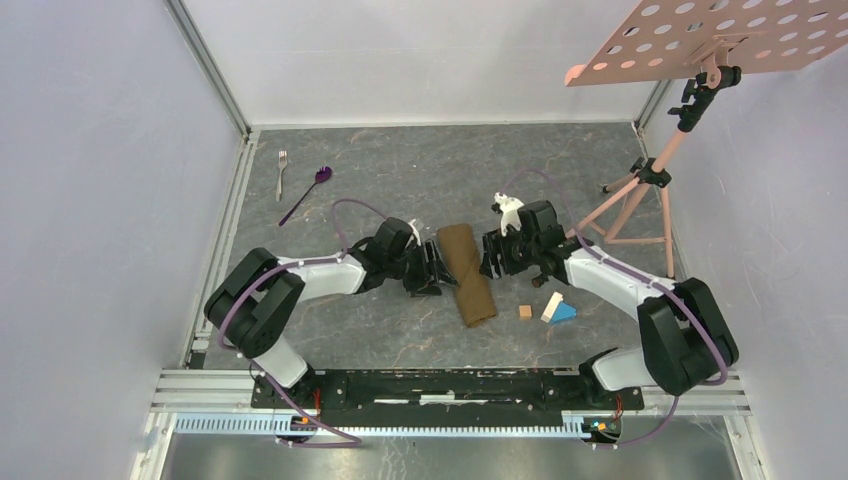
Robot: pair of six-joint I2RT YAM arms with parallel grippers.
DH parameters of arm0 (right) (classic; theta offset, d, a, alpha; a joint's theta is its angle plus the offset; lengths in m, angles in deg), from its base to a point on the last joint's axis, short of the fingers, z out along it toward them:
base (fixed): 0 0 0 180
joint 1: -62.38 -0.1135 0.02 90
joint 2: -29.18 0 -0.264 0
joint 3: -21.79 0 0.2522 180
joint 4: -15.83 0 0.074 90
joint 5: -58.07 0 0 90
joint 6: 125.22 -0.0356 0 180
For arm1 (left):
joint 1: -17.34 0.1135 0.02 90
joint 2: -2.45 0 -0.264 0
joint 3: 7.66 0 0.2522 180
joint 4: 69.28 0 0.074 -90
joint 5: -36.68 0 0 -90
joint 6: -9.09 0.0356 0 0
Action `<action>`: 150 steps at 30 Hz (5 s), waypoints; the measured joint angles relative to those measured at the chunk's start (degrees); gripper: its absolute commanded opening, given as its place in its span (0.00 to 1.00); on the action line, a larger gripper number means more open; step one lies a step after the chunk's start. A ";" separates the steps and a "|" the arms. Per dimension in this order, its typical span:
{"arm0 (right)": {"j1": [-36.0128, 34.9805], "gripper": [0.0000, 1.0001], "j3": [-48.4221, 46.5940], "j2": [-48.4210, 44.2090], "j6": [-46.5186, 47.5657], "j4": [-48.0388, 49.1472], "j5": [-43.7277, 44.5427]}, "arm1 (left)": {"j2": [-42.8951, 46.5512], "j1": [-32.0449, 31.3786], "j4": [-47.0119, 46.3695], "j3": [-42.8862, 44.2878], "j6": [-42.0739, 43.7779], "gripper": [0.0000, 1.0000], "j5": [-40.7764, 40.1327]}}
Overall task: Fold the napkin into a case and place the utensils inside
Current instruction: Move the smaller rectangle-folded napkin to the center of the board, then pick up the spoon from the corner of the board, then insert the spoon into the folded napkin.
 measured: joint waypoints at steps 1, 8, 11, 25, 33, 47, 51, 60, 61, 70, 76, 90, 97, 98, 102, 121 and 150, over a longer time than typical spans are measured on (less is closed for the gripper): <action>0.00 0.69 1.16 -0.68 0.02 0.52 -1.38 | 0.04 0.28 0.85 0.76 0.57 0.62 -0.59; -2.08 0.66 8.11 -3.23 -1.49 2.78 -8.20 | -4.83 0.83 0.96 7.91 2.23 0.59 -0.87; -3.28 0.62 10.69 -3.93 -2.62 4.68 -9.11 | -7.48 -0.50 0.59 8.26 2.23 0.55 -0.87; -4.52 0.59 24.22 -18.58 -9.07 5.99 -8.68 | -11.76 -9.33 -0.90 9.57 2.08 0.53 -0.76; -5.31 0.76 29.07 -25.97 -12.90 7.93 -8.83 | -6.21 -9.86 3.19 6.58 3.10 0.75 -1.99; -5.68 0.90 12.48 -26.49 -1.84 -5.01 4.81 | 3.82 27.39 38.36 32.22 34.47 0.85 -21.97; -5.68 0.90 12.37 -26.86 0.46 -5.86 4.24 | -11.04 32.54 41.81 46.53 43.50 0.78 -24.72; -5.68 0.90 12.37 -30.62 2.45 -7.85 2.84 | -35.67 37.70 51.74 71.49 54.49 0.77 -25.18; -5.68 0.90 12.37 -30.82 2.45 -7.85 2.78 | -36.57 38.07 52.57 72.57 55.23 0.77 -25.20; -5.68 0.89 12.37 -30.69 2.43 -7.96 2.45 | -40.61 42.34 56.46 78.53 56.83 0.73 -22.82; -5.68 0.89 12.37 -30.60 2.43 -7.98 2.45 | -44.50 45.16 57.68 82.20 56.83 0.63 -20.17; -5.68 0.89 12.37 -30.60 2.27 -8.00 2.45 | -47.74 46.03 59.39 84.87 56.85 0.34 -18.08; -5.68 0.89 12.37 -30.60 2.25 -8.00 2.49 | -48.65 45.88 59.52 85.07 56.96 0.32 -17.90; -5.68 0.89 12.37 -30.60 2.25 -8.00 2.49 | -48.68 45.86 59.49 85.13 57.13 0.36 -17.90; -5.68 0.89 12.37 -30.60 2.25 -8.00 2.58 | -48.78 45.62 59.52 85.18 57.40 0.34 -17.86; -2.08 0.78 14.58 -24.13 -1.90 -5.35 2.19 | -29.07 34.25 56.85 63.12 41.53 0.02 -27.43; -1.84 0.58 25.42 -25.73 -4.28 -0.11 -7.23 | -15.47 -15.80 45.94 48.02 -10.45 0.02 -65.77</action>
